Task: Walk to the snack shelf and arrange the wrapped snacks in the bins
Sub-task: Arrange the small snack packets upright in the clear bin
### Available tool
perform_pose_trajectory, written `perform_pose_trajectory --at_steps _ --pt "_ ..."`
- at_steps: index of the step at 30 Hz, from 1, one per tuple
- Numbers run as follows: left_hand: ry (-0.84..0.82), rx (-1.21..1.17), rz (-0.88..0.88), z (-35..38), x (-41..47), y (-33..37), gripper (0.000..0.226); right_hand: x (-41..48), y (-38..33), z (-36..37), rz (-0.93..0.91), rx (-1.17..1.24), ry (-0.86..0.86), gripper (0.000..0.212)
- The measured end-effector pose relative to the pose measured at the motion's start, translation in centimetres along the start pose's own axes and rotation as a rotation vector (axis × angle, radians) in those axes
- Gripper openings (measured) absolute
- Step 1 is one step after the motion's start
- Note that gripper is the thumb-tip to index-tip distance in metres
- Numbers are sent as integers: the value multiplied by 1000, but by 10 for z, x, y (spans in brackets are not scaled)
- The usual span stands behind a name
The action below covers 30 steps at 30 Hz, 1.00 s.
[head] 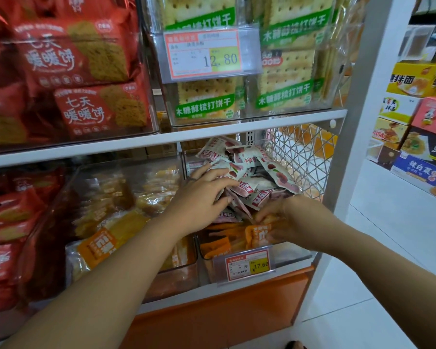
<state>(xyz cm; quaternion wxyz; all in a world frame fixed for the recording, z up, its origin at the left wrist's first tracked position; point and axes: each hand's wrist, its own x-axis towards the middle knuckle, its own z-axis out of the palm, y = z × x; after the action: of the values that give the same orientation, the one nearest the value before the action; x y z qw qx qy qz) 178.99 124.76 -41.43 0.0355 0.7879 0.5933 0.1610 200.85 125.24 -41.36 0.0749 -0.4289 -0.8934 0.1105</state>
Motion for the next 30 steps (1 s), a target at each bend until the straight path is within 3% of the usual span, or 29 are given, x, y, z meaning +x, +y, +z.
perform_pose_trajectory --at_steps 7,14,22,26,30 --pt "86 -16 150 -11 -28 12 39 -15 1 -20 -1 111 139 29" --pt "86 265 185 -3 -49 24 53 -28 -8 -27 -28 162 224 34" --pt "-5 -102 72 -14 -50 40 70 -43 -18 -46 -48 308 368 30" --pt "100 -394 28 -18 -51 47 72 -45 -29 -51 -52 389 444 28" --pt "205 -413 -17 -27 -64 38 61 -37 -50 -46 -75 386 490 28"
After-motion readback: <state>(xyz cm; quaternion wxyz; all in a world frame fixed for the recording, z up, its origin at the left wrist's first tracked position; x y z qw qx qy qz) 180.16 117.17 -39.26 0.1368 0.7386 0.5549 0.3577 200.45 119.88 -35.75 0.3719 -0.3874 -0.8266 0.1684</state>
